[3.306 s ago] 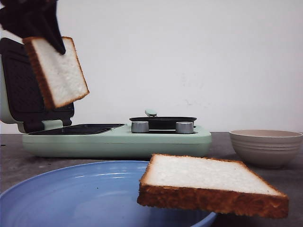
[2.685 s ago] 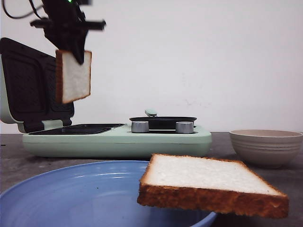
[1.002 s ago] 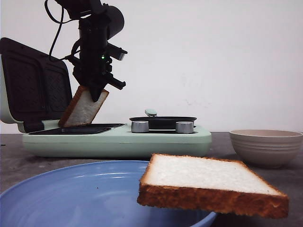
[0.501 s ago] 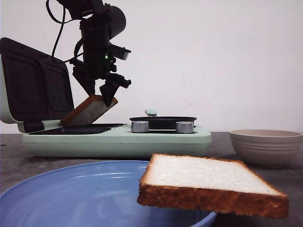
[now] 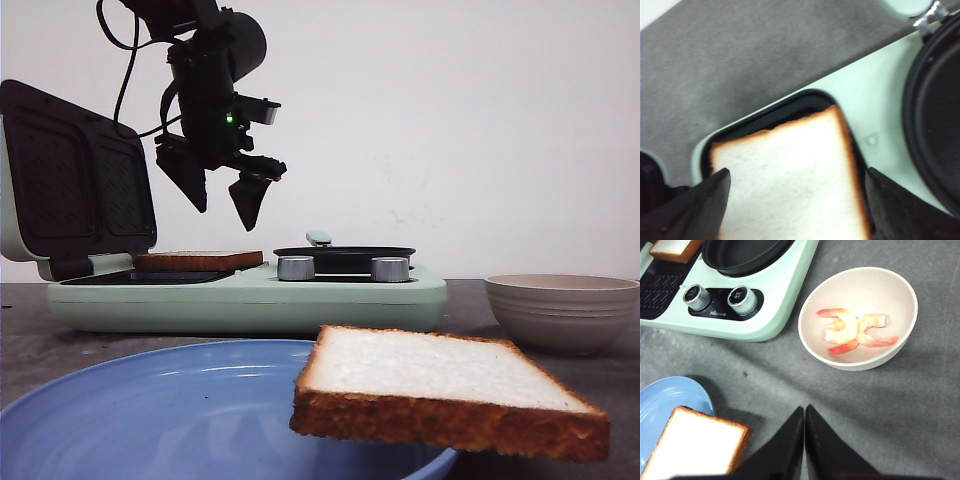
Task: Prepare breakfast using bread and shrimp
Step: 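Raise the left gripper away from the grill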
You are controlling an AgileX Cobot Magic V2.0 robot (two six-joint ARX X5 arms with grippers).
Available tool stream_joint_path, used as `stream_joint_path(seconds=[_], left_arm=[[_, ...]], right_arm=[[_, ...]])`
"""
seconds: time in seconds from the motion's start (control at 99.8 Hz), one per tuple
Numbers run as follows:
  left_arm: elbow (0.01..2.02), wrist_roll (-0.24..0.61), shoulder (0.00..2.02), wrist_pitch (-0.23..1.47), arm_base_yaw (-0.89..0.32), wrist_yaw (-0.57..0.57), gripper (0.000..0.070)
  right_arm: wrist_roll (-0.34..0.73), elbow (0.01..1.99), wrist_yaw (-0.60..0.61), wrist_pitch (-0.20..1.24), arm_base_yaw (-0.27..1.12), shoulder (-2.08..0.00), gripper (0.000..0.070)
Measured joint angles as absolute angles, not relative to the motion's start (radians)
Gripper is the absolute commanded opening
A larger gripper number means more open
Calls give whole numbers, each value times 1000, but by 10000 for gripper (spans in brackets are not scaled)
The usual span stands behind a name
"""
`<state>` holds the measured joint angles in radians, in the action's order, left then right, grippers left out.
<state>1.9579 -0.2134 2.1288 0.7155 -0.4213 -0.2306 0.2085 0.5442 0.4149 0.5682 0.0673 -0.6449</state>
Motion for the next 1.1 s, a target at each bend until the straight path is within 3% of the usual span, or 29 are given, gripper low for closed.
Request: stream_joint_path(seconds=[0.26, 0.381, 0.471, 0.551, 0.591, 0.781, 1.102], left_arm=[[2115, -173, 2141, 815, -421, -137, 485], [2257, -130, 2141, 875, -414, -41, 450], [2360, -84, 2141, 904, -401, 67, 290], [2439, -60, 2141, 949, -385, 149, 73], [2473, -55, 2141, 972, -380, 173, 0], [2540, -37, 2111, 1008, -366, 240, 0], [2547, -38, 1914, 1010, -363, 254, 0]], right_arm=[[206, 544, 414, 568, 67, -645, 0], [206, 544, 414, 568, 67, -645, 0], [206, 544, 414, 568, 67, -645, 0], [206, 544, 415, 568, 67, -645, 0], [206, 544, 414, 568, 67, -645, 0], [206, 544, 414, 568, 67, -645, 0], [206, 544, 415, 568, 67, -645, 0]])
